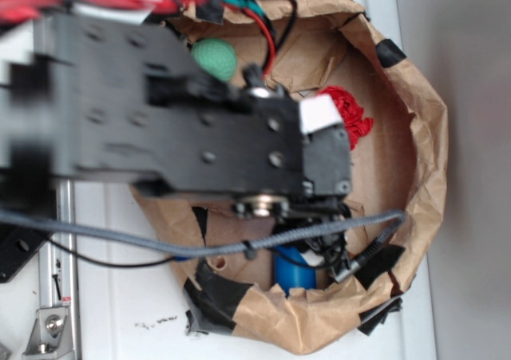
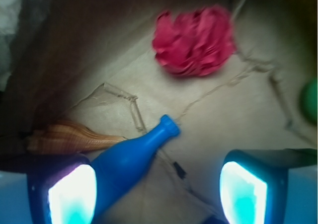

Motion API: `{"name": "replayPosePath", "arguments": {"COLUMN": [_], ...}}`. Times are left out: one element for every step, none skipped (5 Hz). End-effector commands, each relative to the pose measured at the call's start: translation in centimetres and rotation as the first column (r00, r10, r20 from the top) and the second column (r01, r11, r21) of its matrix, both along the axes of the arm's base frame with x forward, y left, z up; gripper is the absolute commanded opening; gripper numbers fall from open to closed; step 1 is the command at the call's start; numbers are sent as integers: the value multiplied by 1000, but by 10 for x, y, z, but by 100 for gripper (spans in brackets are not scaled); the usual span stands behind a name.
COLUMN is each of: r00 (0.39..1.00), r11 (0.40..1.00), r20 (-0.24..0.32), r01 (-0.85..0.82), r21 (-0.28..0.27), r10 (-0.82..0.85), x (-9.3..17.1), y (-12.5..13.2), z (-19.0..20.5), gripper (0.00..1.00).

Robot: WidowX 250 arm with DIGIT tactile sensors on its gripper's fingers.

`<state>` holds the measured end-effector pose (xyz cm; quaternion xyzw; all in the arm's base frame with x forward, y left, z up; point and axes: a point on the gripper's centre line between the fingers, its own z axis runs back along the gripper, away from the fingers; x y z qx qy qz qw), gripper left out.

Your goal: Grab the blue bottle.

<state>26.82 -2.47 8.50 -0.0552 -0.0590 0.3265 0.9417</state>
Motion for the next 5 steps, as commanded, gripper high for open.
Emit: {"name": "replayPosePath", "arguments": {"r00": [999,990,993,997,983], "r11": [994,983,990,997,981], "r20": [-30,-2,-23,-54,4], "r01": [-44,-137,-117,-61,184], "r21": [-98,-119,-84,-48,59], "r10": [41,138,115,58,-185], "x": [0,15,24,17,11], "y": [-50,-50,-43,-40,-8], "z": [-36,-56,-65,-57,-15], "gripper": [100,100,100,0,0]}}
